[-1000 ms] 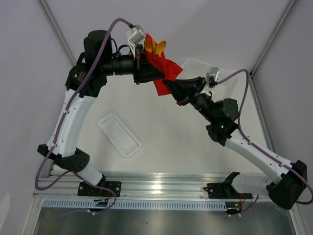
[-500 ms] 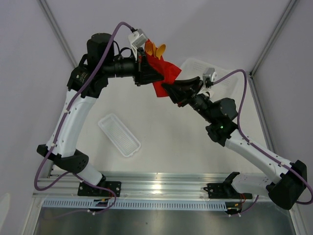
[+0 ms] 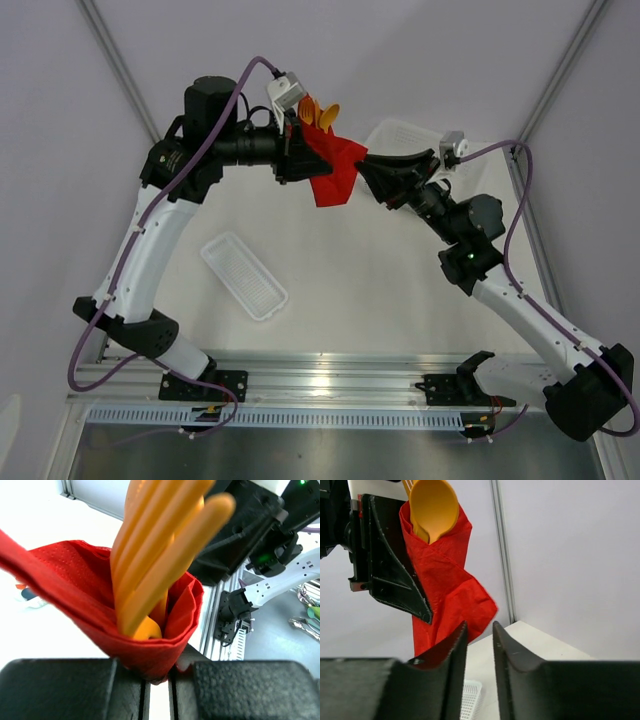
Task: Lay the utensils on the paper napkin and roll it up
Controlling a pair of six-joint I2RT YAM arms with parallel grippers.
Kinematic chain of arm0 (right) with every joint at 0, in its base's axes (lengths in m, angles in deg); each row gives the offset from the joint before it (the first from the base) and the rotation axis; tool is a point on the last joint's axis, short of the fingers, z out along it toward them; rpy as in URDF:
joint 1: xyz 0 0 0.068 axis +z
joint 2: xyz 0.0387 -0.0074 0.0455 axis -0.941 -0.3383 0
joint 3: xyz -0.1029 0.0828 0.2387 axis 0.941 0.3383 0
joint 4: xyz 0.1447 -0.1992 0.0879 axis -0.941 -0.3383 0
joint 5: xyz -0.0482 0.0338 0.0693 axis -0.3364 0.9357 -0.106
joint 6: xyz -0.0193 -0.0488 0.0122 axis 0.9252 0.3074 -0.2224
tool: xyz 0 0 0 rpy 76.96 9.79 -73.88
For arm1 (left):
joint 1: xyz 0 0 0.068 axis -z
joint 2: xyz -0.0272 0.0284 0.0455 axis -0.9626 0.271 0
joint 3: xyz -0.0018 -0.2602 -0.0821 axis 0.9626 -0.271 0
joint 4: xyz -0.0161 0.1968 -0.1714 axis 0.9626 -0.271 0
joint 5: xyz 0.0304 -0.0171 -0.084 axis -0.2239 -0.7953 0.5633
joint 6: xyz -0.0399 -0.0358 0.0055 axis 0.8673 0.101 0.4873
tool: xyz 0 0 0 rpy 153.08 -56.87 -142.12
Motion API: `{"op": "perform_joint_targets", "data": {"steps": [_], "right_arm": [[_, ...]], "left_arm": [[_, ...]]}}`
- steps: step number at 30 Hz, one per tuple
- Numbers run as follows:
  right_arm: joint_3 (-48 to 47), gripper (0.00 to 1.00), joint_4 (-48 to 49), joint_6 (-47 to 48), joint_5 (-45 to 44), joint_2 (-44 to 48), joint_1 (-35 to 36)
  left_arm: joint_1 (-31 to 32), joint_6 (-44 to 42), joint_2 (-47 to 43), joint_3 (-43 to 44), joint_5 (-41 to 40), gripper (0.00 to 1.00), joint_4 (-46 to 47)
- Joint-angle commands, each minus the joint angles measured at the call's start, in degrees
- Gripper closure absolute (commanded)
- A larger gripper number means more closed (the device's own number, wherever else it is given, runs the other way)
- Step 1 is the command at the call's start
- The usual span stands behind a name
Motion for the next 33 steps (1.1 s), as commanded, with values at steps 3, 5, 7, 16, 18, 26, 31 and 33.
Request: {"op": "perform_joint_targets", "data": {"steps": [3,5,7,16,18,26,31,33], "right_arm": [[-0.7,0.8,1.5,-2.5,3.1,0.9,-1.2],[-1.4,0.8,0.7,-2.7,3.6,0.2,-1.3],[-1.9,0.79,-0.3,-2.3,3.0,0.2,-1.3],[-5.8,0.66,-18.1,8.2,-3.6,5.7,-1.4],[-6.3,0.66,-17.7,8.4,2.8,5.2,-0.9],[-11.0,0.64,-10.8,3.1,12.9,-3.5,2.1],[-13.1,0.62,-8.8,0.5,14.4,-7.8,2.1],[-13.6,0.62,-9.0,0.5,14.3,-8.9,2.1]], "left_arm": [[-0.2,-1.3,-2.2,-0.3,2.4,0.99,0.4],[-0.2,-1.3,-2.3,-0.4,2.4,0.99,0.4],[-0.2,-1.3,-2.5,-0.5,0.7,0.99,0.4],[-0.2,-3.5,-2.2,-1.1,-14.3,0.99,-0.1],[-0.1,-3.3,-2.1,-1.4,-14.0,0.99,0.1],[-0.1,-3.5,-2.7,-2.5,-14.7,0.99,0.0],[0.0,-3.4,-3.0,-2.6,-11.2,0.99,-0.1],[-0.1,-3.5,-3.2,-2.8,-9.1,0.99,-0.1]]}}
